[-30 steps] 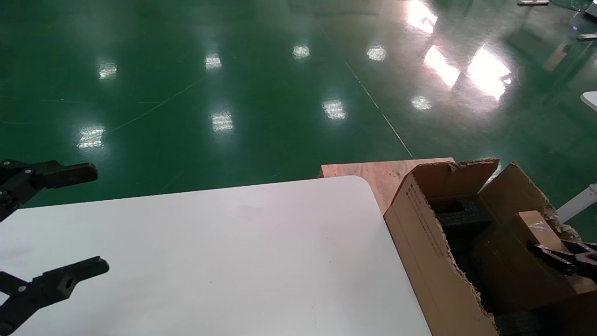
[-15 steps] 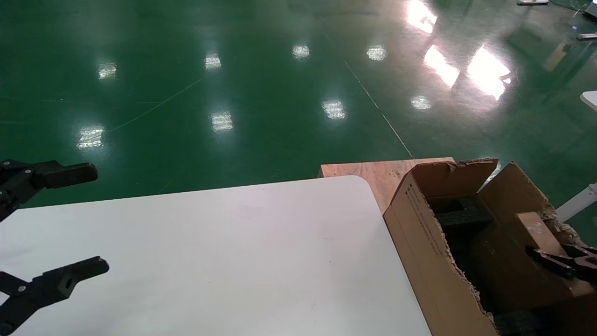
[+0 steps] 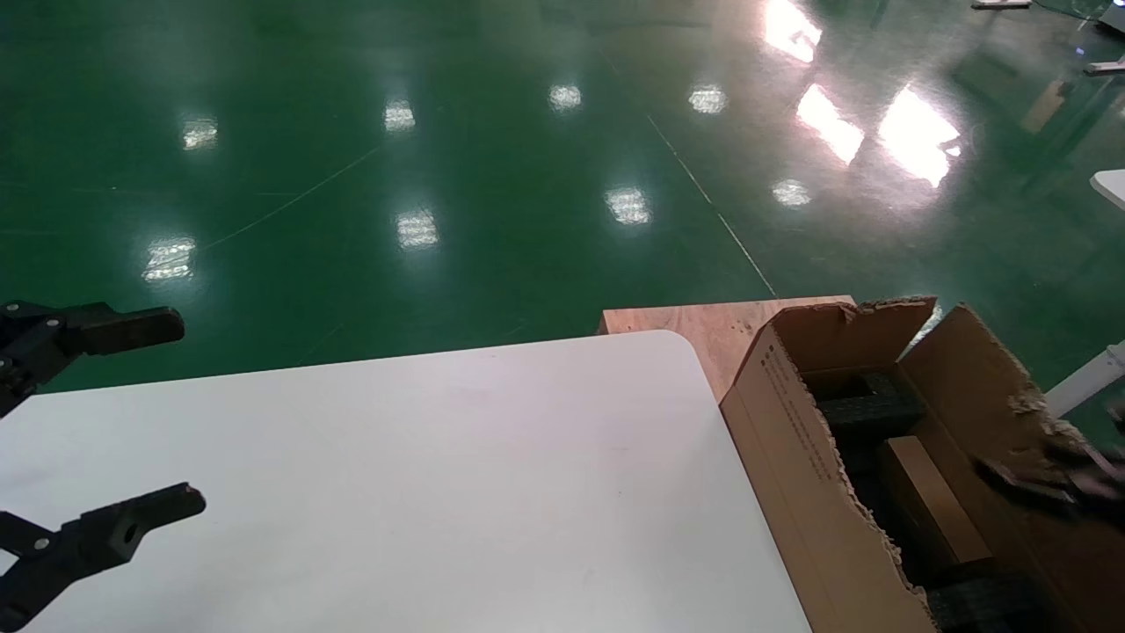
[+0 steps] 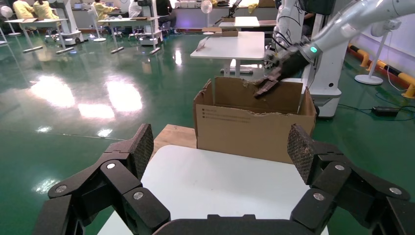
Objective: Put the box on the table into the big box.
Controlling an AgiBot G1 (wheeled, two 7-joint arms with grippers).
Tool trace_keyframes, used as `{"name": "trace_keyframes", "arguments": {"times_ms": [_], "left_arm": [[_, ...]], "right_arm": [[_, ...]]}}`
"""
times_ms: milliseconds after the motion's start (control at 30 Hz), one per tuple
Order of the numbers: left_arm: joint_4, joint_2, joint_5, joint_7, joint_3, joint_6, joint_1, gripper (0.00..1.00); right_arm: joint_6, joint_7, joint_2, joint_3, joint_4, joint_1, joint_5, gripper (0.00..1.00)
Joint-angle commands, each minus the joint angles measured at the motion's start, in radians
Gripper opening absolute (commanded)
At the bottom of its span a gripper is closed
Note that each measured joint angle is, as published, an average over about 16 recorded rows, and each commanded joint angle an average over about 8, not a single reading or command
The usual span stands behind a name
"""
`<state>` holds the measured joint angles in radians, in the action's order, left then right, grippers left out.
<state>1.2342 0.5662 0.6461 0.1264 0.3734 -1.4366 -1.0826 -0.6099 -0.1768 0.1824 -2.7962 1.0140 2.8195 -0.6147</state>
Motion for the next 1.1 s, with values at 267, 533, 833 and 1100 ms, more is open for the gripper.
{"name": "trace_keyframes", "arguments": {"times_ms": [267, 533, 833, 1100], "left_arm": [[0.000, 0.000, 0.000, 0.000, 0.000, 0.000, 0.000, 1.00], [0.000, 0.000, 0.000, 0.000, 0.000, 0.000, 0.000, 1.00], [0.000, 0.000, 0.000, 0.000, 0.000, 0.000, 0.000, 1.00], [0.000, 0.000, 0.000, 0.000, 0.000, 0.000, 0.000, 1.00]], "right_arm": [[-0.040, 0.074, -0.058, 0.098, 0.197, 0.019, 0.033, 1.00], [-0.050, 0.129, -0.156, 0.124, 0.334, -0.006, 0.146, 1.00], [-0.052, 0.220, -0.270, 0.147, 0.356, -0.057, 0.270, 1.00], [-0.054, 0.210, -0.260, 0.150, 0.350, -0.058, 0.259, 1.00]]}}
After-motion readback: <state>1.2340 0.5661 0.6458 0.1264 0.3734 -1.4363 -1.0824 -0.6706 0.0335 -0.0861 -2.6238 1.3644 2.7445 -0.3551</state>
